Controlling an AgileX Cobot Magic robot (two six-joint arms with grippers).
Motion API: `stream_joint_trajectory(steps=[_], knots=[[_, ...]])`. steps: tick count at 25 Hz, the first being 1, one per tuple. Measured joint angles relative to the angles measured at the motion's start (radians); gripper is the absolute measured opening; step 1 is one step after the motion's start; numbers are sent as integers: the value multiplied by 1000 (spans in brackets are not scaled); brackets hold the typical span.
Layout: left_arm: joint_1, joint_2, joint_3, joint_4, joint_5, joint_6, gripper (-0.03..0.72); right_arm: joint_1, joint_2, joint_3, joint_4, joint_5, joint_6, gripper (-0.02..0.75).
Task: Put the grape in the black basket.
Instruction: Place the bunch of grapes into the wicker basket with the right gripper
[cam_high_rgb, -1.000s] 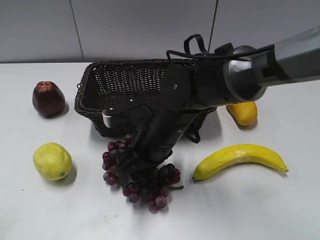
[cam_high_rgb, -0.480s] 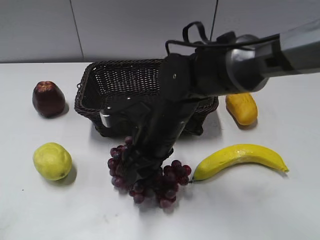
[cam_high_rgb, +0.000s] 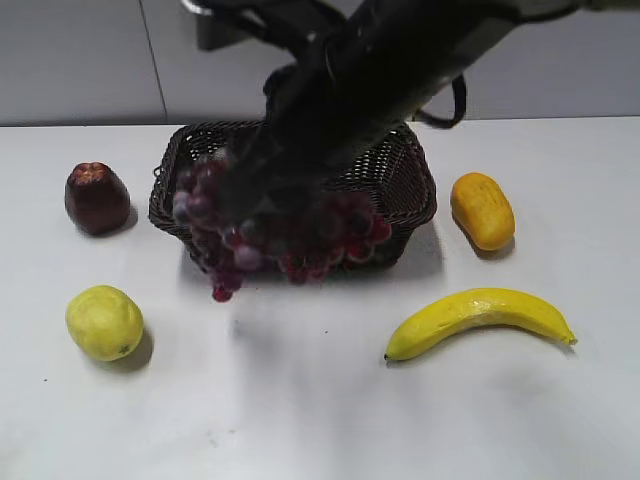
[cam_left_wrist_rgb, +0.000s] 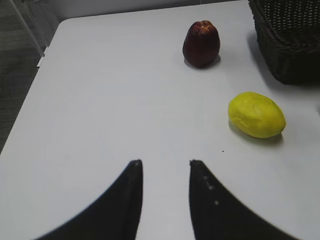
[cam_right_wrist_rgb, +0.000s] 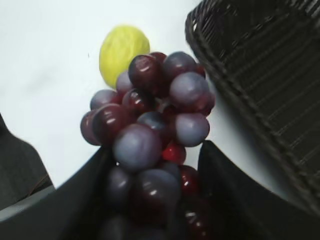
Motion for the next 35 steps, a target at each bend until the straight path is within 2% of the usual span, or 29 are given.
stream_joint_trajectory(steps=[8, 17, 27, 29, 31, 32, 35], knots=[[0, 0, 0, 0, 0, 0, 237, -20, 38, -142, -171, -103, 41, 360], [0, 0, 0, 0, 0, 0, 237, -135, 202, -166, -200, -293, 47, 351], [0, 0, 0, 0, 0, 0, 237, -141, 402, -166, -174, -448, 48, 335], [0, 0, 0, 0, 0, 0, 237, -141, 412, -166, -156, -453, 49, 431], [0, 0, 0, 0, 0, 0, 237, -141, 412, -167, -149, -464, 49, 583], [0, 0, 0, 0, 0, 0, 237, -141, 412, -168, -146, -466, 49, 611], [0, 0, 0, 0, 0, 0, 237, -141, 406, -168, -142, -447, 49, 618]])
